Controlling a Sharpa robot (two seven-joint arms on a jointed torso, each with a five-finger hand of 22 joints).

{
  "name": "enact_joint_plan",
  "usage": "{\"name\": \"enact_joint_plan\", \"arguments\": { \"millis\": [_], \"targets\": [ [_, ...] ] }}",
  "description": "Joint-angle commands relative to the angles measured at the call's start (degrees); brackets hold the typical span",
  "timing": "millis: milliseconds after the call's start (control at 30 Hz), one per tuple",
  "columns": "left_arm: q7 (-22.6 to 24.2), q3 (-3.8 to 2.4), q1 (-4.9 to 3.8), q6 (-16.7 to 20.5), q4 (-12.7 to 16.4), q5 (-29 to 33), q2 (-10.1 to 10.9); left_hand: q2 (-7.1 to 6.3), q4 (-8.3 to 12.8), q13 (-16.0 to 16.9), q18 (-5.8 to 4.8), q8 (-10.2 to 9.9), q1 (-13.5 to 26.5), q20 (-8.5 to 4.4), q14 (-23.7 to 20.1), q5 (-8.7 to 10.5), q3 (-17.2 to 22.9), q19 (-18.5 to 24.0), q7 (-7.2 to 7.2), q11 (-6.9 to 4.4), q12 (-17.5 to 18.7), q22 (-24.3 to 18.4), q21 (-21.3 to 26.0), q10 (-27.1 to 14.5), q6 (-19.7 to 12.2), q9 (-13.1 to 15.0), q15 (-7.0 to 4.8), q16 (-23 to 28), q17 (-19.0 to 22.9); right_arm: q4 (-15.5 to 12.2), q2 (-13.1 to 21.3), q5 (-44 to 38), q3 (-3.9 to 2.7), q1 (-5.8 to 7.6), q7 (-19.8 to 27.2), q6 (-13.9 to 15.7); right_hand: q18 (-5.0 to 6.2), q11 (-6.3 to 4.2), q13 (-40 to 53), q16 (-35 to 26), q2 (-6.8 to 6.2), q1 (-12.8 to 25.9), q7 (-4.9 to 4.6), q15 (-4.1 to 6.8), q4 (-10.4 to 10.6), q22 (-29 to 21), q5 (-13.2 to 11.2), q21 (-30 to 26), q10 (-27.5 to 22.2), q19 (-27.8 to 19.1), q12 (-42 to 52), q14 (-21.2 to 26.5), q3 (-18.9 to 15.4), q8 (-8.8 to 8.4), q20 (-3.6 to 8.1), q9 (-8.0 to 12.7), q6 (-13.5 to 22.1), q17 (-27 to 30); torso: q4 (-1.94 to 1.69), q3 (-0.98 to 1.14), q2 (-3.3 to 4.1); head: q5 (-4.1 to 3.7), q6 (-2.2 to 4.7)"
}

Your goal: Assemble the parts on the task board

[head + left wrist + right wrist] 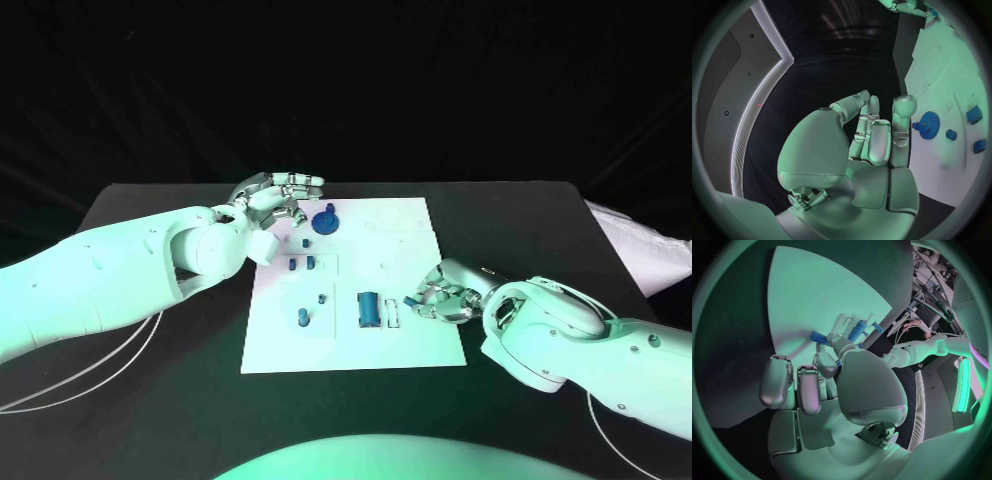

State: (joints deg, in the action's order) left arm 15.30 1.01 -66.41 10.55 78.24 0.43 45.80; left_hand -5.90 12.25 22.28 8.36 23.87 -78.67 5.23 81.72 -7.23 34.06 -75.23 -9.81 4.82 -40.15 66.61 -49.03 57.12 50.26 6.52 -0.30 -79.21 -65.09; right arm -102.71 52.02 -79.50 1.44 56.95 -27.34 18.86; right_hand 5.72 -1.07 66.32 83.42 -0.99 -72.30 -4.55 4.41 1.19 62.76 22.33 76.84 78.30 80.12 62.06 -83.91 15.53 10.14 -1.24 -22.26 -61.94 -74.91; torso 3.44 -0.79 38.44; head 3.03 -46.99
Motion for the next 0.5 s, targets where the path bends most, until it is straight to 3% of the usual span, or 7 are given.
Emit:
{"name": "enact_joint_plan", "arguments": {
  "millis": [33, 500],
  "targets": [
    [0.3, -0.03, 0.0, -0.9, 0.11, 0.16, -0.11, 0.32, -0.24, -0.09, 0.0, 0.38, 0.12, 0.07, -0.12, 0.04, 0.16, 0.44, 0.05, -0.11, 0.17, -0.05, 0.22, -0.13, -0.35, -0.07, 0.06, -0.04, -0.07, -0.42, -0.49, 7.49, -0.03, 0.05, 3.29, 0.52, -0.67, 0.04, 0.22, 0.3, -0.21, 1.14, 1.09, 0.44, 0.54, 0.13, 0.4, 0.41, 0.54, 0.38, 0.36, -3.94, 0.06, 0.61, -0.1, -1.64, -1.54, -2.62, 0.0, 0.0, -0.02, 0.1, -0.05],
    [0.22, -0.03, 0.0, -0.96, 0.15, 0.16, -0.12, 0.32, -0.24, -0.09, 0.0, 0.38, 0.12, 0.07, -0.12, 0.04, 0.16, 0.44, 0.05, -0.11, 0.17, -0.05, 0.22, -0.13, -0.35, -0.07, 0.06, -0.04, -0.07, 0.98, -3.03, 11.73, -0.05, 0.1, 0.8, -2.35, -0.67, -0.17, 1.44, 0.46, -0.34, 4.48, 1.38, 0.6, 2.98, 0.19, 0.5, 0.46, 1.37, 0.42, 1.73, -4.01, -0.15, 1.03, -0.04, -2.3, -2.14, -2.92, -0.04, -0.08, -0.04, 0.07, -0.14]
  ]
}}
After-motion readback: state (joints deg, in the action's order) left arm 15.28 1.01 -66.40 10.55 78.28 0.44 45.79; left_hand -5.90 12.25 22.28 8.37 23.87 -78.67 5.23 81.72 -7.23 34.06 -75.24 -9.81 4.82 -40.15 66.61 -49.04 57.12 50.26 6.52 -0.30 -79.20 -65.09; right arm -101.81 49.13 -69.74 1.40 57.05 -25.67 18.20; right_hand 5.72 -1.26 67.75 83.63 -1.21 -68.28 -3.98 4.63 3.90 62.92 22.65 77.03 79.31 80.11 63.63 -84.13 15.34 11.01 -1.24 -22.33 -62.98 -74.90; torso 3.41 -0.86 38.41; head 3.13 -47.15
